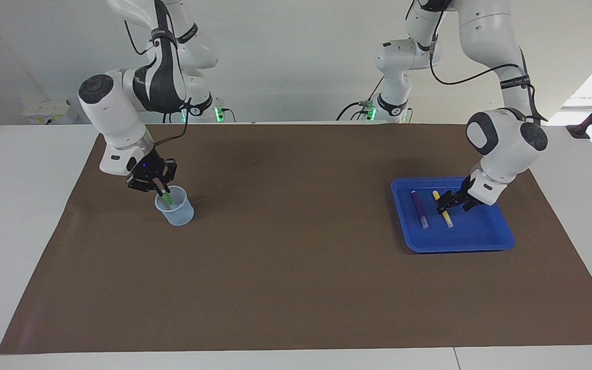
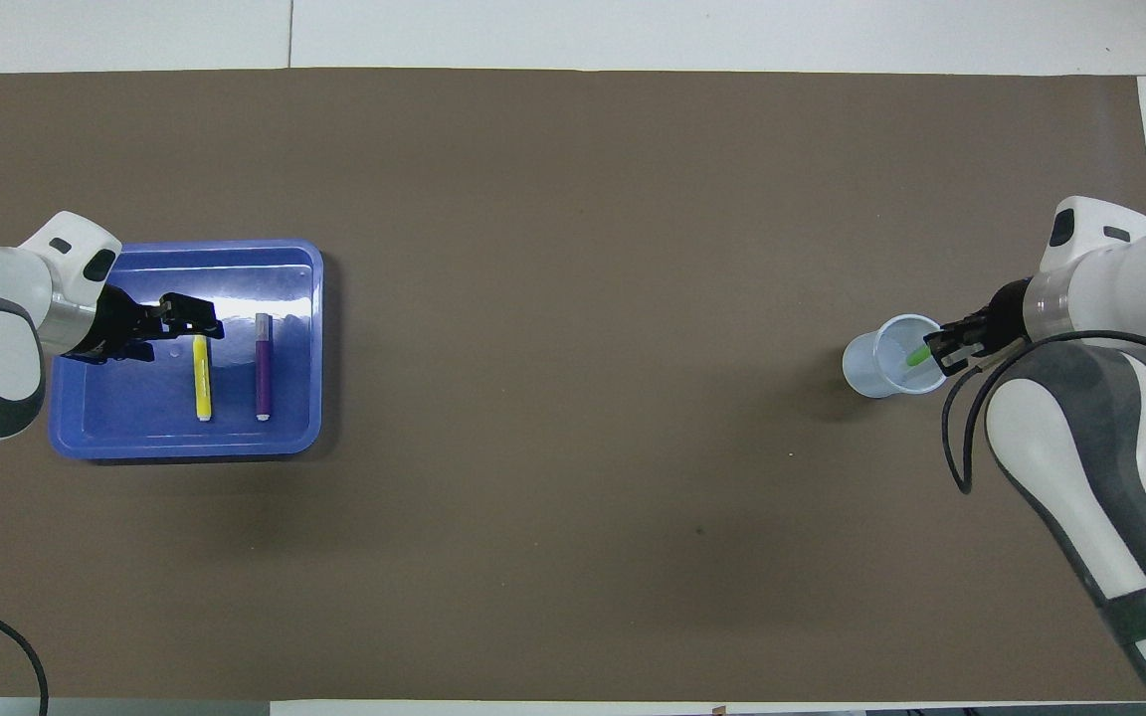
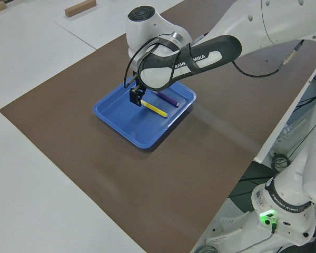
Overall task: Transfer and insert pens with both arms
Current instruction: 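Insert the green pen into the cup while the left gripper grasps the yellow pen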
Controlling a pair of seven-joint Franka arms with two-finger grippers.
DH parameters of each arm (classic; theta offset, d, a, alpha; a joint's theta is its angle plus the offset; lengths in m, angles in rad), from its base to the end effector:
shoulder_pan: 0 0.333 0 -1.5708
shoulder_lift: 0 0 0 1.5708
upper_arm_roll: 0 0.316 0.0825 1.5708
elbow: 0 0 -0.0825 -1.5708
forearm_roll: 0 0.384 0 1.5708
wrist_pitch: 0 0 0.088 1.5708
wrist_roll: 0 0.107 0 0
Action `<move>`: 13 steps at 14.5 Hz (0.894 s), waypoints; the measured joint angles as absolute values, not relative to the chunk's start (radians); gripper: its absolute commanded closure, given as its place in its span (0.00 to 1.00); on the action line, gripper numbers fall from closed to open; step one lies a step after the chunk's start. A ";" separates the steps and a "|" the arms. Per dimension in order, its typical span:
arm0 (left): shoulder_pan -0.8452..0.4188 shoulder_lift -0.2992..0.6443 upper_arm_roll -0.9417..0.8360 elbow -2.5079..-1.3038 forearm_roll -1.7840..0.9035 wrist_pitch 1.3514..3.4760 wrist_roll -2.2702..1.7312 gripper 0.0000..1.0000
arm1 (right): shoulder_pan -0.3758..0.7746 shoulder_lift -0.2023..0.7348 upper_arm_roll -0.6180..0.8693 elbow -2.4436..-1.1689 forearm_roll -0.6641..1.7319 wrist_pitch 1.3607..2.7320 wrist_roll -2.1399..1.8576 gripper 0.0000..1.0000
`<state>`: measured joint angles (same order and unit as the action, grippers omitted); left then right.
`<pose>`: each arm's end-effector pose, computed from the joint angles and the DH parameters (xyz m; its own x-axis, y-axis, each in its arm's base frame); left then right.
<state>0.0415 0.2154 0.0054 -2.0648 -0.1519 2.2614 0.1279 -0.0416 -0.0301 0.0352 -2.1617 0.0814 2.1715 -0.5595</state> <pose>0.5790 0.0231 0.3281 0.9998 0.0163 -0.0096 0.0173 -0.9931 0.1158 0.5343 -0.0002 0.4137 0.8721 0.4845 0.0685 0.4876 -0.8723 -0.0371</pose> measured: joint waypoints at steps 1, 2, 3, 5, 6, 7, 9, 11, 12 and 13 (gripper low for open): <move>0.042 0.225 0.005 -2.066 -0.143 2.276 0.142 0.00 | -0.042 -0.030 0.036 -2.171 0.081 2.183 -0.560 1.00; 0.041 0.231 0.003 -2.071 -0.126 2.291 0.149 0.00 | -0.042 -0.030 0.036 -2.181 0.081 2.193 -0.560 1.00; 0.041 0.235 0.002 -2.076 -0.107 2.302 0.152 0.00 | -0.042 -0.030 0.037 -2.188 0.081 2.205 -0.560 1.00; 0.041 0.237 -0.001 -2.087 -0.089 2.306 0.157 0.02 | -0.042 -0.034 0.037 -2.193 0.082 2.210 -0.560 1.00; 0.040 0.237 -0.002 -2.093 -0.088 2.307 0.159 0.03 | -0.042 -0.037 0.037 -2.196 0.082 2.213 -0.560 0.77; 0.038 0.237 -0.003 -2.098 -0.087 2.308 0.160 0.06 | -0.042 -0.040 0.037 -2.201 0.082 2.217 -0.559 0.45; 0.032 0.237 -0.005 -2.105 -0.085 2.309 0.160 0.17 | -0.043 -0.042 0.037 -2.208 0.082 2.218 -0.559 0.00; 0.032 0.237 -0.007 -2.108 -0.084 2.310 0.161 0.35 | -0.047 -0.042 0.037 -2.203 0.082 2.217 -0.559 0.00; 0.032 0.237 -0.007 -2.109 -0.083 2.310 0.164 0.43 | -0.052 -0.042 0.037 -2.190 0.082 2.207 -0.559 0.00; 0.032 0.237 -0.007 -2.109 -0.083 2.310 0.164 0.51 | -0.055 -0.043 0.037 -2.165 0.084 2.178 -0.559 0.00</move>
<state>0.0320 0.2371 -0.0068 -2.1093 -0.0826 2.3101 0.1643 -0.0547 -0.0429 0.0368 -2.1653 0.0840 2.1776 -0.5595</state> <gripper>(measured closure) 0.251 0.392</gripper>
